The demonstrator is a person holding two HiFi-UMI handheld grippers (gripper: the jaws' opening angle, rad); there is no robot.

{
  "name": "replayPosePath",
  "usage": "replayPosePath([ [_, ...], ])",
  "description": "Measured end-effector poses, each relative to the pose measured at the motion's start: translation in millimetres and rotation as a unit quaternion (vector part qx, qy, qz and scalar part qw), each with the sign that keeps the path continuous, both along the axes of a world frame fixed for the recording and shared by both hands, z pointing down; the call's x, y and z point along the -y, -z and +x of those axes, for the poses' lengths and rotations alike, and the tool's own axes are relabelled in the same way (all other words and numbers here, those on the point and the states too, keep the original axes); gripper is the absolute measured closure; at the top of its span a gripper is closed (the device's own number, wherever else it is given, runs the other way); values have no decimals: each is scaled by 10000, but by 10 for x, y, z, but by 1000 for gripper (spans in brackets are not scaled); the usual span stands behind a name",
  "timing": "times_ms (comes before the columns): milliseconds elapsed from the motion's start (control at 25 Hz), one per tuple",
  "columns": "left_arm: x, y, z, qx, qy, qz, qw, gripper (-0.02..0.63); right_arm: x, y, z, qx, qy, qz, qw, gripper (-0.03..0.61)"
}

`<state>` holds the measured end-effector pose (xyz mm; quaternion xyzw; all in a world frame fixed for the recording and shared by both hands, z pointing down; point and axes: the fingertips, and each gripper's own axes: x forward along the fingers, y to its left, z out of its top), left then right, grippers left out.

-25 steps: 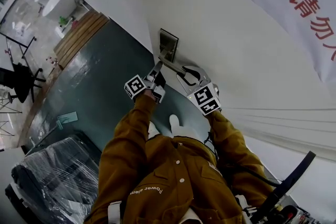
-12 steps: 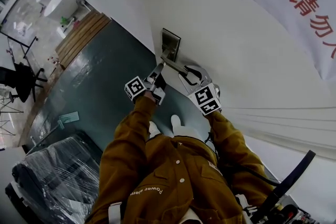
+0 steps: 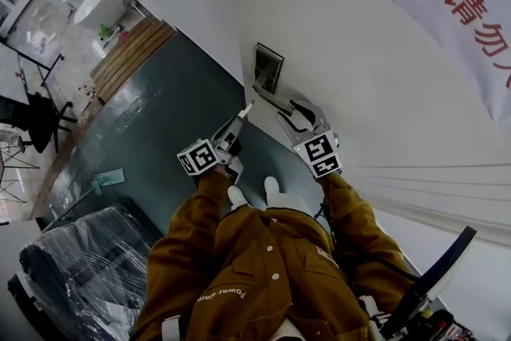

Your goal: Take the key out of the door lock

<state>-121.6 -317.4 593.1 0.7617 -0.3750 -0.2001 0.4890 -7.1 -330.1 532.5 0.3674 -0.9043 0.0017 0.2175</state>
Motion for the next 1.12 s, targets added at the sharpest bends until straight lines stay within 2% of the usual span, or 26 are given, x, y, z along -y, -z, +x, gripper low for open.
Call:
replayPosePath([
  [120,-163,319,-103,709,95,427,9965,592,-78,143,14,161,-148,218,9995,399],
  [200,-314,634,-113,1241,187,892,9881,592,-181,303,34,410,-289,337,9982,435],
  [280,-467,952,-75,2004,244,1411,9692,592,-277,510,59,758,-445,485,9949,492],
  [320,-529,1099,-44,2371,276,1658,9568,593,-313,612,72,939,-514,560,9927,556],
  [360,-584,1229,-6,2697,307,1883,9438,594,-346,691,83,1104,-564,601,9905,574],
  [440,-682,1415,84,3183,342,2223,9209,592,-414,782,96,1357,-607,590,9871,574],
  [560,-768,1528,206,3597,299,2486,8988,592,-480,811,98,1507,-651,508,9851,574],
  [640,-763,1535,229,3684,303,2530,8941,592,-483,802,103,1554,-703,491,9841,574],
  [760,-745,1534,213,3745,312,2516,8919,592,-489,806,118,1521,-755,537,9840,574],
  [1120,-758,1530,207,3726,279,2481,8938,593,-550,821,92,1567,-727,518,9836,574],
])
